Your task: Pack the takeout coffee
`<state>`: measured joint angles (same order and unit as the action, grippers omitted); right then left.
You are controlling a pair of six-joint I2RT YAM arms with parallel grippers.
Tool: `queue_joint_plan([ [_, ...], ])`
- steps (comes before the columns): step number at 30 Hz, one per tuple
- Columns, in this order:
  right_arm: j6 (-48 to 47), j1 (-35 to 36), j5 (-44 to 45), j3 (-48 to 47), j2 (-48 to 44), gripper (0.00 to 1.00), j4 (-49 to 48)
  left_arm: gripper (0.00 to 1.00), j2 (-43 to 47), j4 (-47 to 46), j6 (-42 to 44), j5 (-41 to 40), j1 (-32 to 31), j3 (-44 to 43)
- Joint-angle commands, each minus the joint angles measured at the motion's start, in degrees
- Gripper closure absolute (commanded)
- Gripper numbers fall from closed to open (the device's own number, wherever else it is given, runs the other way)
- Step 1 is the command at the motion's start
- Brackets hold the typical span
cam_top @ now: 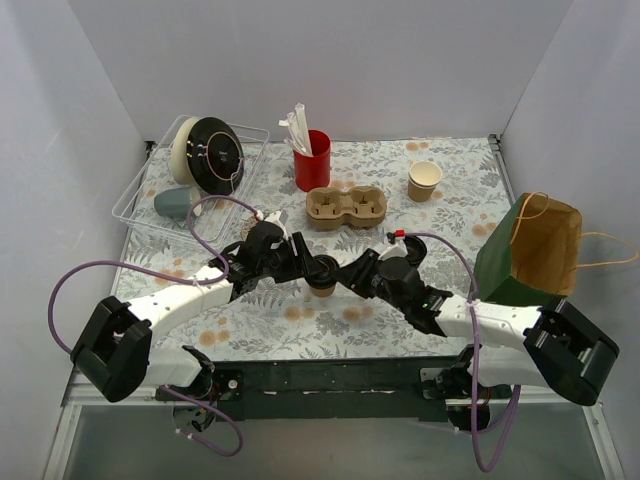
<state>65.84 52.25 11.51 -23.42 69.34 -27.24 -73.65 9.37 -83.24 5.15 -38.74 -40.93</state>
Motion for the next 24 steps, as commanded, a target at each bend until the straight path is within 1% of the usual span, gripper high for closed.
queue_joint_plan([
  [1, -0.2, 0.3, 3.3, 2.8, 2.1, 0.69, -2.5, 0.44, -0.4, 2.9, 0.7, -0.3, -0.3, 2.3],
  [4, 0.2, 0.4, 3.8, 4.5, 3.2, 0.78, -4.4, 0.44, -0.7, 2.6, 0.6, 0.0, -0.3, 2.7],
  [7, -0.1, 0.3, 3.8, 4.9, 4.4, 0.85, -5.0, 0.44, -1.4, 2.3, 0.5, 0.1, -0.3, 3.0],
  [10, 0.0, 0.3, 4.0, 4.8, 5.5, 0.85, -4.9, 0.44, -2.5, 2.1, 0.5, 0.3, -0.3, 2.9],
  [15, 0.9, 0.3, 6.0, 5.4, 6.5, 0.85, -1.9, 0.44, -3.4, 1.8, 0.3, 0.4, -0.3, 3.0],
  [18, 0.9, 0.5, 6.2, 6.3, 7.3, 0.84, -1.3, 0.44, -4.2, 1.7, 0.0, 0.3, -0.3, 3.2],
  [24, 1.7, 1.9, 7.1, 6.9, 10.8, 0.82, -2.5, 0.45, -5.5, 0.8, -0.6, 0.8, -0.3, 3.7],
])
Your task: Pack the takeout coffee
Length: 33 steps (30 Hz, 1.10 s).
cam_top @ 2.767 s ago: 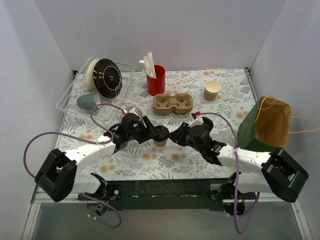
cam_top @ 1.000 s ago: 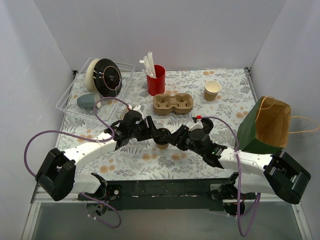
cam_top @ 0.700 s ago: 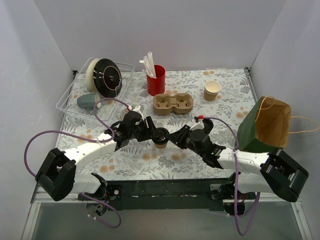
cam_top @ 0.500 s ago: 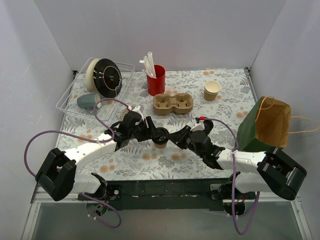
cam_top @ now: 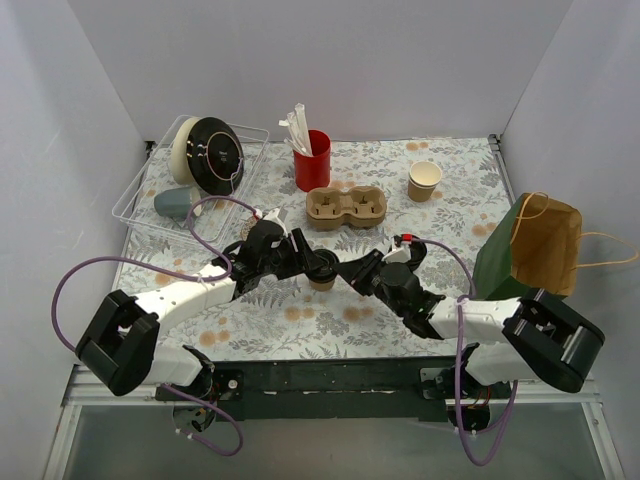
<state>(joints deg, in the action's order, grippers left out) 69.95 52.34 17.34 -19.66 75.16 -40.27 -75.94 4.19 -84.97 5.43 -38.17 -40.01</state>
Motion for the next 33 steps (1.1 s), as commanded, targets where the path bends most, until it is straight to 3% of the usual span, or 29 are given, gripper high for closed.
queue_joint_plan([
  [1, -2.1, 2.2, 1.6, 3.1, 5.5, 0.82, 10.9, 0.45, -3.2, 6.0, 1.2, 0.5, -0.9, 3.0],
  [9, 0.3, 3.3, 3.0, 7.1, 8.1, 0.80, 7.6, 0.45, -3.1, 6.0, 1.1, 0.4, -0.9, 3.7],
  [15, 1.2, 4.1, 6.1, 7.5, 7.7, 0.80, 10.2, 0.45, -3.8, 5.8, 1.1, 0.2, -0.9, 4.1],
  [18, -2.6, 4.1, 5.6, 7.2, 7.4, 0.79, 6.3, 0.45, -3.6, 5.7, 1.1, 0.3, -0.8, 4.1],
  [20, -7.0, 4.1, 6.2, 4.6, 4.6, 0.75, 7.8, 0.45, -3.3, 6.4, 1.3, 0.0, -0.9, 3.7],
  [25, -15.3, 4.0, 8.2, -3.3, -4.2, 0.53, 14.4, 0.44, -2.7, 7.6, 1.9, -1.6, -0.9, 2.1],
  [29, -18.4, 2.8, 9.3, -6.4, -8.4, 0.48, 17.7, 0.44, -3.7, 8.3, 2.3, -1.5, -0.9, 1.1],
  [33, -20.3, 0.6, 9.5, -9.8, -9.9, 0.49, 22.3, 0.44, -4.4, 8.2, 2.4, -1.7, -0.9, 0.9],
])
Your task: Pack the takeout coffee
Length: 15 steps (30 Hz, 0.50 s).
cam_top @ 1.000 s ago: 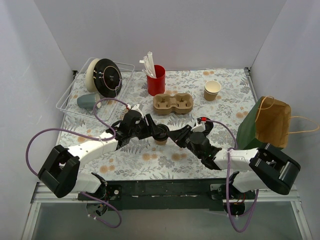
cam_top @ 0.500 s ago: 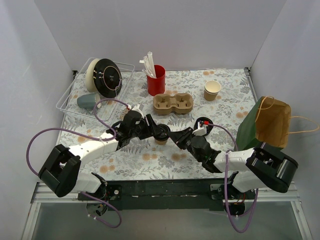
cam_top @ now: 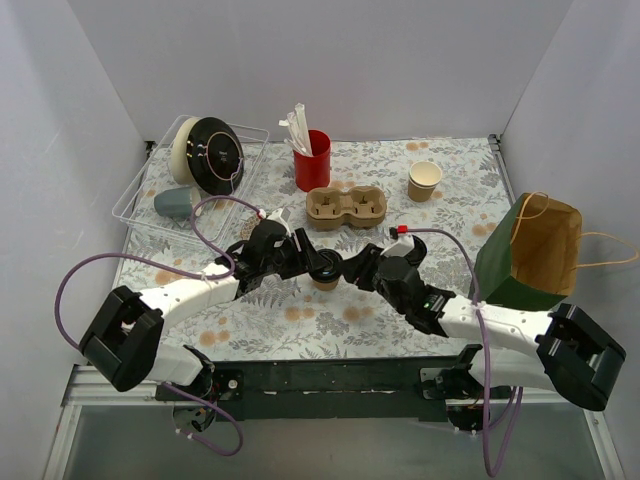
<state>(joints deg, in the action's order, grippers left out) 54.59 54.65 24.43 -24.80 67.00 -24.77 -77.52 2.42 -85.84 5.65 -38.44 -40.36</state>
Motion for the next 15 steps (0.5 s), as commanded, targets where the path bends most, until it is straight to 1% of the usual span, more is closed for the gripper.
queue_joint_plan([
  [1, -5.4, -2.1, 2.0, -5.0, -2.0, 0.49, 8.0, 0.44, -2.9, 10.0, 3.3, -1.9, -0.6, 1.3],
  [5, -6.8, -3.3, 1.5, -7.5, -1.5, 0.55, 11.6, 0.44, -3.3, 9.8, 3.2, -1.5, -0.6, 1.1],
  [8, -7.6, -4.6, -0.8, -8.6, -0.7, 0.59, 11.9, 0.44, -3.3, 10.0, 3.3, -1.5, -0.6, 1.0],
  [13, -7.0, -5.0, -4.9, -8.8, 1.3, 0.60, 12.1, 0.44, -3.3, 10.1, 3.3, -1.3, -0.6, 1.0],
  [15, -5.9, -5.1, -6.6, -7.6, 1.6, 0.62, 10.3, 0.44, -3.0, 10.1, 3.3, -1.3, -0.6, 1.2],
])
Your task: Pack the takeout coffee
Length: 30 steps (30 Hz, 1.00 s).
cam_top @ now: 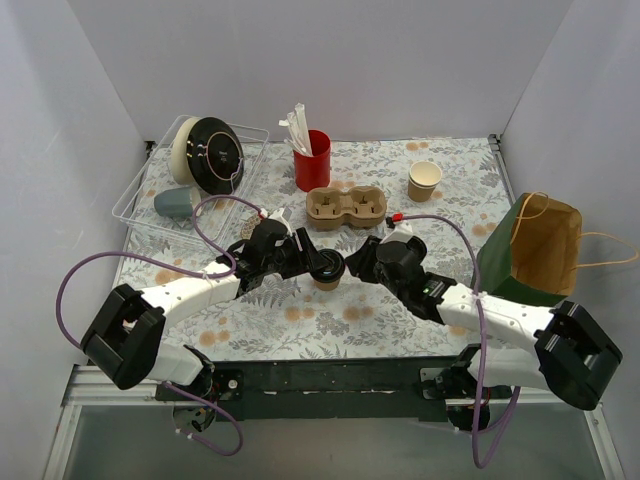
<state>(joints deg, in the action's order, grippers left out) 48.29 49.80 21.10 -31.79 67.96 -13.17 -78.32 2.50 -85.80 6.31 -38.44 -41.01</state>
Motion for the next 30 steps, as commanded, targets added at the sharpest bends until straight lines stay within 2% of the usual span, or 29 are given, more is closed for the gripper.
queue_joint_plan([
  [1, 0.9, -0.2, -3.7, -0.1, 0.9, 0.62, -2.1, 0.44, -2.2, 10.0, 3.2, -2.0, -0.6, 1.8],
  [6, 2.1, -0.2, -5.9, 2.7, 1.6, 0.63, -6.4, 0.44, -1.8, 10.0, 3.2, -1.8, -0.6, 2.0],
  [10, 2.9, -0.2, -6.2, 2.8, 2.4, 0.65, -4.9, 0.44, -1.9, 9.9, 3.1, -1.8, -0.6, 2.0],
  [14, 3.2, -0.1, -6.1, 3.4, 3.2, 0.72, -3.0, 0.45, -2.5, 9.4, 2.9, -1.6, -0.6, 2.3],
  [17, 4.1, -0.1, -5.7, 5.3, 4.0, 0.74, -2.1, 0.45, -3.3, 8.9, 2.7, -1.5, -0.6, 3.0],
  [30, 6.7, 4.8, 1.0, 11.6, 5.6, 0.77, -1.7, 0.45, -4.9, 7.1, 2.3, -1.2, -0.6, 4.7],
])
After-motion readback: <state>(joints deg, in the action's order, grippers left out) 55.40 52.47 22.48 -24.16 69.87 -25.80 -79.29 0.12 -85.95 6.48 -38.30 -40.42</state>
